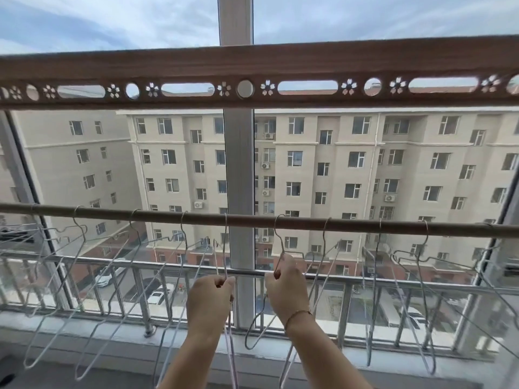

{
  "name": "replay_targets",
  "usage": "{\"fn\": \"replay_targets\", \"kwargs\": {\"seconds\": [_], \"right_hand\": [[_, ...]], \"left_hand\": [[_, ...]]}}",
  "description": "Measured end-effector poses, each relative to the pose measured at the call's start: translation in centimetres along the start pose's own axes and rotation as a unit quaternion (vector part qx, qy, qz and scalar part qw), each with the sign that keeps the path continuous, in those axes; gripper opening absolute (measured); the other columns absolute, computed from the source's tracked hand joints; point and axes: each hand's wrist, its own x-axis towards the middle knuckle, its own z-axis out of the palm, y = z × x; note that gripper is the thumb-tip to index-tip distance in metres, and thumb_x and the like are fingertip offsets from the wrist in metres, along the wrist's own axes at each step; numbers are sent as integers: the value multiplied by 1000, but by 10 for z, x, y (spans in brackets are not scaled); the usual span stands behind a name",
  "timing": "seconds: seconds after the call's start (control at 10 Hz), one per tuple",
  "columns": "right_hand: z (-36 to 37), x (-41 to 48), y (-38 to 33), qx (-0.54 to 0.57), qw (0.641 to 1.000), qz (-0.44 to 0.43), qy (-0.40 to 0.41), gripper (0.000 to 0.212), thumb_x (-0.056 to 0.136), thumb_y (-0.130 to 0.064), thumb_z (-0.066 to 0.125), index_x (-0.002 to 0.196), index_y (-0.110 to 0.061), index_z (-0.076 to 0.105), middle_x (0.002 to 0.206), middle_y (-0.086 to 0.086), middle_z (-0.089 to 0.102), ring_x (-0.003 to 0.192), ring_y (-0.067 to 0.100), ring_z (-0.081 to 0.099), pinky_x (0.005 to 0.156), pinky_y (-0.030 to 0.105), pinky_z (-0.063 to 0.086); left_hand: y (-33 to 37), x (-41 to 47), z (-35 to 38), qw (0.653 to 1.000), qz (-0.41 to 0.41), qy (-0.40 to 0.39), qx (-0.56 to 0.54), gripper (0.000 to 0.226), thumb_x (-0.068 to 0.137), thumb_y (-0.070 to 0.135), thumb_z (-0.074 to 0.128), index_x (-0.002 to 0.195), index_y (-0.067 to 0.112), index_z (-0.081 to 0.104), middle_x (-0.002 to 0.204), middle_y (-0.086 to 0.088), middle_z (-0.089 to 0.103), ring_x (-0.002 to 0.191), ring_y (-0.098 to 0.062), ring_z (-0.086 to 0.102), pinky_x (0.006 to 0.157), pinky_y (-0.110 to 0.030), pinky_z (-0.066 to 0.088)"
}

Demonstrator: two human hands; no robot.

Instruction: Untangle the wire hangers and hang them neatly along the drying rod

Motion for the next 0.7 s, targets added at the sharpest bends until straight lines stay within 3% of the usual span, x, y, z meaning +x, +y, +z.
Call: {"fn": "replay_targets", "kwargs": {"seconds": [0.1, 0.3, 0.4, 0.5, 0.6, 0.7], "right_hand": [[8, 0, -7, -9, 999, -12, -31, 19, 85, -8, 52, 103, -2, 48, 64, -2, 46, 60, 15, 44, 50, 22, 32], [8, -2, -11, -18, 998, -9, -53, 28, 86, -7, 52, 113, -4, 47, 78, 8, 56, 70, 21, 52, 65, 31, 43], [5, -3, -11, -18, 998, -3, -64, 35, 87, -12, 52, 121, -6, 43, 83, 8, 59, 73, 20, 52, 62, 28, 40], [-4, -9, -13, -33, 997, -10, -72, 34, 89, -16, 52, 121, -7, 44, 94, 7, 60, 79, 17, 52, 71, 27, 44], [-17, -21, -9, -30, 998, -40, -48, 50, 89, -20, 54, 135, -9, 37, 115, 7, 57, 101, 22, 57, 88, 26, 46], [-47, -34, -2, -5, 996, -80, 37, 50, 87, -18, 60, 133, -10, 41, 117, 4, 57, 90, 18, 63, 80, 15, 50]], "left_hand": [[1, 0, 0, 1000, -1, 3, 4, 41, 87, 28, 61, 49, 13, 62, 46, 2, 61, 45, -11, 56, 50, -23, 37], [0, 2, -1, 1000, 6, 10, 13, 40, 87, 30, 62, 50, 14, 63, 48, 2, 63, 45, -7, 57, 47, -21, 35], [-2, 2, -2, 1000, -1, 16, 12, 34, 87, 31, 62, 56, 16, 65, 53, 3, 65, 49, -4, 58, 49, -22, 39], [-1, -1, -4, 1000, 1, 15, 10, 19, 86, 34, 63, 78, 19, 70, 72, 4, 69, 70, -13, 64, 67, -30, 52], [-1, -4, -7, 999, 13, 28, 12, 16, 86, 31, 64, 92, 16, 67, 80, 5, 66, 74, -14, 62, 67, -31, 50], [10, -16, -10, 994, 67, 84, 21, 18, 82, 23, 69, 94, 11, 63, 82, 0, 61, 69, -15, 57, 56, -20, 38]]}}
